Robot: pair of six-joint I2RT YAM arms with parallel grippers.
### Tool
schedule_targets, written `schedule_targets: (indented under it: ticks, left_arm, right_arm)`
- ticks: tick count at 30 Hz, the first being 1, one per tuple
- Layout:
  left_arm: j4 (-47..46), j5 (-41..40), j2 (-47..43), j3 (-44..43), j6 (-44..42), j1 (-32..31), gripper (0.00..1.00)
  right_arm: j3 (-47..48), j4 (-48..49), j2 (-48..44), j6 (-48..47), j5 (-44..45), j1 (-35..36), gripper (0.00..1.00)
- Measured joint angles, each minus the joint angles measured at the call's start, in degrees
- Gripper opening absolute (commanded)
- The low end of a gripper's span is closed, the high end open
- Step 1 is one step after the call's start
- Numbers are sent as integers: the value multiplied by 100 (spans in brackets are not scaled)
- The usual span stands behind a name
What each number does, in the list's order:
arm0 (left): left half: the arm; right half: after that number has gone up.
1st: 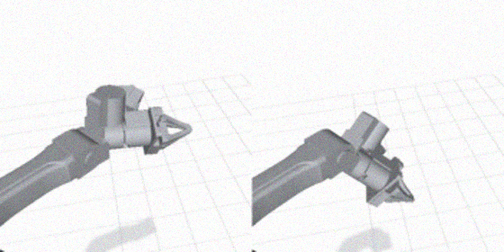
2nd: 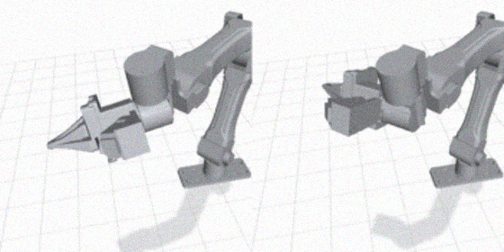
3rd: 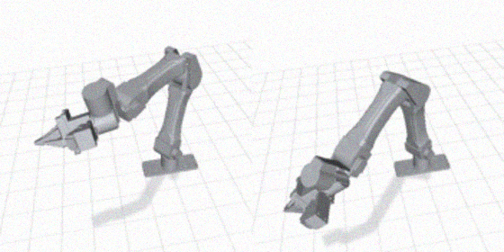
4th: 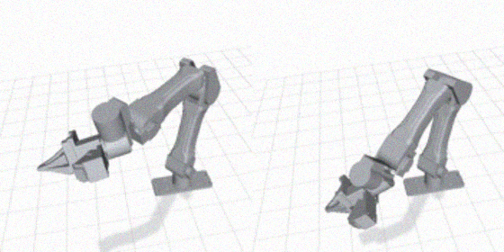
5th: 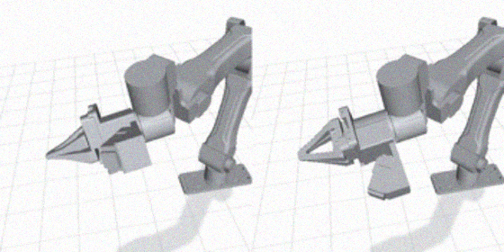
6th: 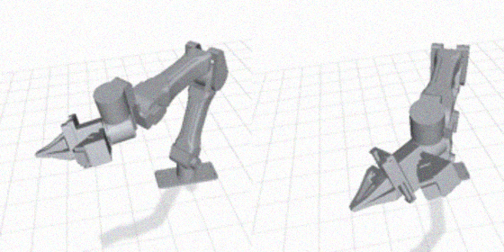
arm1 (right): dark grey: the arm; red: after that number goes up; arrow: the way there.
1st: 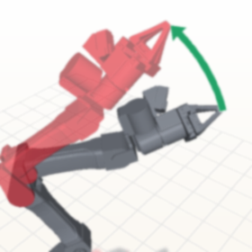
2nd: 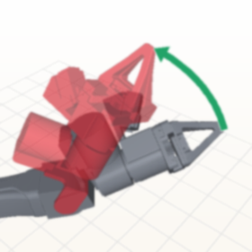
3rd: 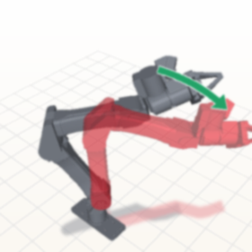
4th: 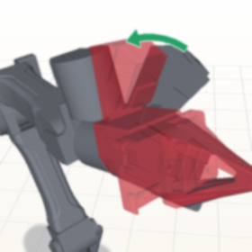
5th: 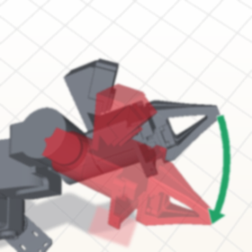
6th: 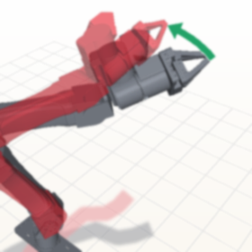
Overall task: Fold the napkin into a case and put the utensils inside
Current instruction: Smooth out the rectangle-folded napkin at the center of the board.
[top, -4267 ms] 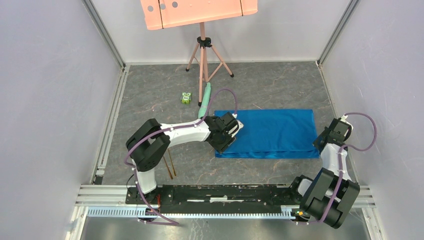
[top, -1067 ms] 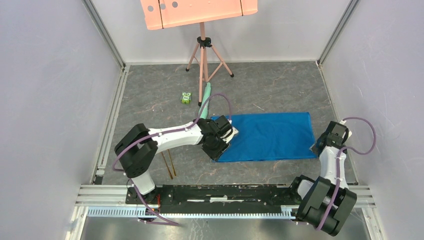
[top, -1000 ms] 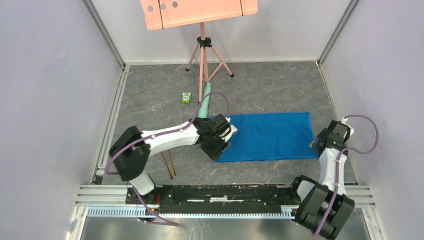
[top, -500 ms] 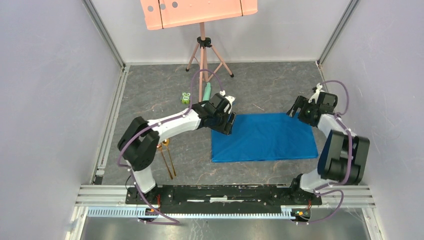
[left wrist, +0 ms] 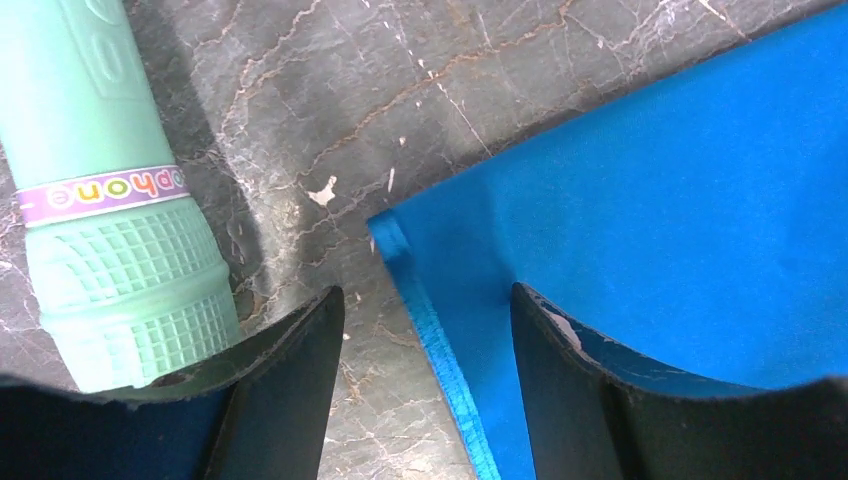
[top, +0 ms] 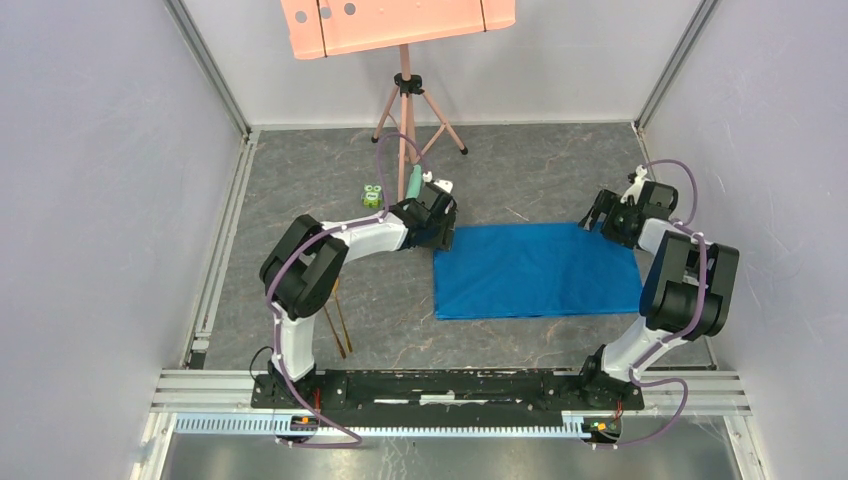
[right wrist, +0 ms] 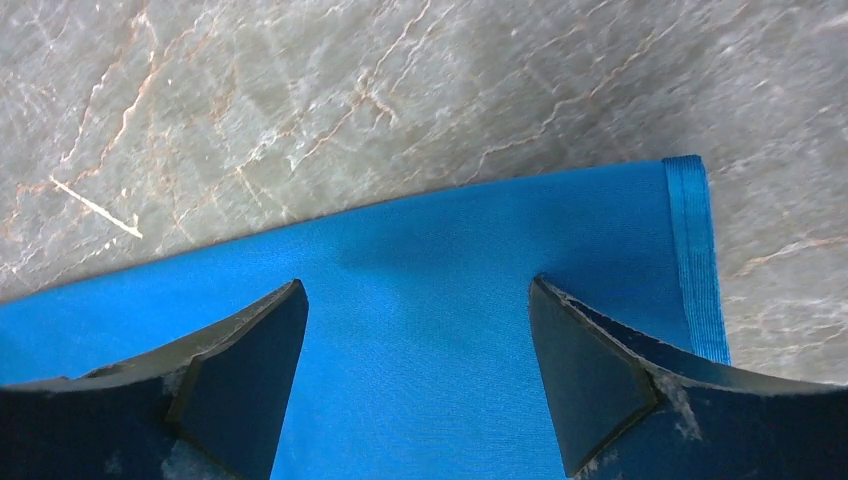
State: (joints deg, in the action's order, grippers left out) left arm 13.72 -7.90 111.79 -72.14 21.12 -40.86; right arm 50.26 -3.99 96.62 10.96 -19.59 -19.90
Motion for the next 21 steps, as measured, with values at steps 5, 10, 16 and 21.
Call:
schedule_targets:
  ticks: [5, 10, 16, 21]
  left_arm:
    - [-20, -264, 63, -55, -4, 0, 69]
    - [297, -254, 20, -133, -15, -122, 68]
    - [402, 157, -337, -243, 2, -525, 58]
    - [92, 514, -273, -437, 101, -525, 57]
  right_arm:
    - [212, -131, 122, -155, 293, 20, 88]
    - [343, -704, -66, -258, 669, 256, 91]
    - [330, -966, -802, -289, 804, 321, 88]
    - [249, -933, -697, -254, 649, 116, 89]
